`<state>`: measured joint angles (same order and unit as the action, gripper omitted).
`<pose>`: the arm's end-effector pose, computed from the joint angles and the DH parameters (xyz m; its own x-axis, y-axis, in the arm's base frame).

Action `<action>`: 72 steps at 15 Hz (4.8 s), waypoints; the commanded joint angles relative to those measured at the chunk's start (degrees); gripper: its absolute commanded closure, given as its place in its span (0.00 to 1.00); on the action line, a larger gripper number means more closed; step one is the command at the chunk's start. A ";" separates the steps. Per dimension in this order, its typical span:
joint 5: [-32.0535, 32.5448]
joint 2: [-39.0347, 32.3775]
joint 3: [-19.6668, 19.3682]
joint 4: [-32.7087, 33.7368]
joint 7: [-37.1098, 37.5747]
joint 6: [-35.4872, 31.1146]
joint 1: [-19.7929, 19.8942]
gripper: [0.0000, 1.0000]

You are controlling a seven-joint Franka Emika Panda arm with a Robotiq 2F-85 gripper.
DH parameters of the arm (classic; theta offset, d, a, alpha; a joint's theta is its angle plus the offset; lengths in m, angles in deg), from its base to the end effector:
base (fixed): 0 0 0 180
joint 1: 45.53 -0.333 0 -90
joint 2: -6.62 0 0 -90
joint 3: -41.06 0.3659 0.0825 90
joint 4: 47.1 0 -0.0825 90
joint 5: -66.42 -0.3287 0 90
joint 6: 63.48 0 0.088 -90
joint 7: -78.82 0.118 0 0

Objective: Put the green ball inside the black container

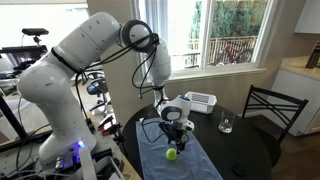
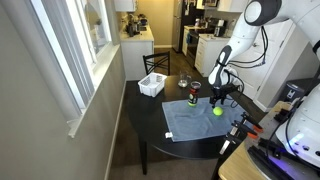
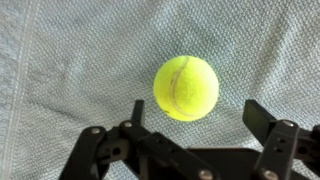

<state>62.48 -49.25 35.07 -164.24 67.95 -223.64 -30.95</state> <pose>0.4962 -0.1922 0.0219 0.9541 -0.1980 -0.2246 -0.1950 -0.9802 0.0360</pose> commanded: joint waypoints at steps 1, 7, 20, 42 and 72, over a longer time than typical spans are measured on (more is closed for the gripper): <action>1.72 -3.79 -0.73 2.68 2.76 -0.68 -1.57 0.00; 1.94 -7.06 -2.51 5.77 5.03 0.68 -3.68 0.27; 3.51 10.44 2.60 -6.14 -1.38 1.92 0.28 0.62; -2.83 26.11 30.37 -17.95 -8.97 -24.56 23.20 0.62; 20.52 13.60 31.12 -12.46 8.16 -35.95 29.80 0.62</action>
<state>81.12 -35.28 65.23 -176.23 74.35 -259.55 -2.77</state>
